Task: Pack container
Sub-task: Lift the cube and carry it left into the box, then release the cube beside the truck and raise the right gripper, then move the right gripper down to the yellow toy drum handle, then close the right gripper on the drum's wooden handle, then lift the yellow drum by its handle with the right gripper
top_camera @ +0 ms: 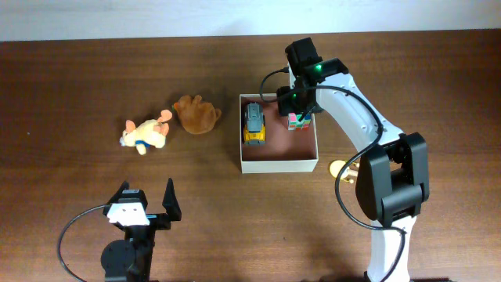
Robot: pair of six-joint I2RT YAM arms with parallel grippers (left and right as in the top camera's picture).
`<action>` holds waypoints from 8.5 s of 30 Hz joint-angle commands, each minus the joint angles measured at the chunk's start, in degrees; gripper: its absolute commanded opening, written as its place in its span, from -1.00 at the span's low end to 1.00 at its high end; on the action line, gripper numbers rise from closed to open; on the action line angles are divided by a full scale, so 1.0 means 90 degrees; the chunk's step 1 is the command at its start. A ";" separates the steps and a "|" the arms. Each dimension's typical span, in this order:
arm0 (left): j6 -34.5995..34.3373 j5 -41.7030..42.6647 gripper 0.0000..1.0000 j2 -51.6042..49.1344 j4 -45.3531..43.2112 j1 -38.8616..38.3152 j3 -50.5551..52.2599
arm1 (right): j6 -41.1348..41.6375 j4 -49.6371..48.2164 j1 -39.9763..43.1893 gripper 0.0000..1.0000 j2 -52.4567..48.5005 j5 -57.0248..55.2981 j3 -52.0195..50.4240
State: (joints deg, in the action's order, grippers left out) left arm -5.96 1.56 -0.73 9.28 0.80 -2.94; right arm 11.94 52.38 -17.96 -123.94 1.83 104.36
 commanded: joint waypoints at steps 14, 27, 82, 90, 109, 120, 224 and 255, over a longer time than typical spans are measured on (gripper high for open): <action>0.0102 0.0068 0.99 0.0049 -0.0007 0.0027 0.0029 | -0.0398 0.0544 -0.0476 0.22 0.0194 0.0850 0.0381; 0.0100 0.0070 0.99 0.0049 -0.0007 0.0027 0.0029 | -0.0517 0.1598 -0.0474 0.23 0.0544 0.0852 0.0359; 0.0102 0.0068 0.99 0.0049 -0.0007 0.0027 0.0029 | 0.2968 -0.0699 0.2815 0.95 0.5778 0.0444 -0.6181; 0.0102 0.0068 0.99 0.0049 -0.0007 0.0027 0.0029 | 0.4762 -0.2397 0.2861 0.86 0.5270 0.0639 -0.6980; 0.0102 0.0068 0.99 0.0049 -0.0005 0.0027 0.0029 | 0.6037 -0.3847 0.2861 0.56 0.3344 0.0920 -0.6987; 0.0102 0.0068 0.99 0.0049 -0.0007 0.0027 0.0029 | 0.5860 -0.3623 0.2861 -0.06 0.3317 0.1088 -0.6987; 0.0102 0.0068 0.99 0.0049 -0.0007 0.0027 0.0029 | 0.1200 -0.3541 0.2662 -0.59 0.3317 0.0627 -0.6987; 0.0102 0.0070 0.99 0.0049 -0.0007 0.0027 0.0029 | 0.1035 -0.3179 0.2664 -0.79 0.3317 -0.0580 -0.6985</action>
State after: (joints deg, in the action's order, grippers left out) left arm -5.98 1.56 -0.73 9.23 0.80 -2.94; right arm 21.85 22.52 6.11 -92.31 -0.58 43.33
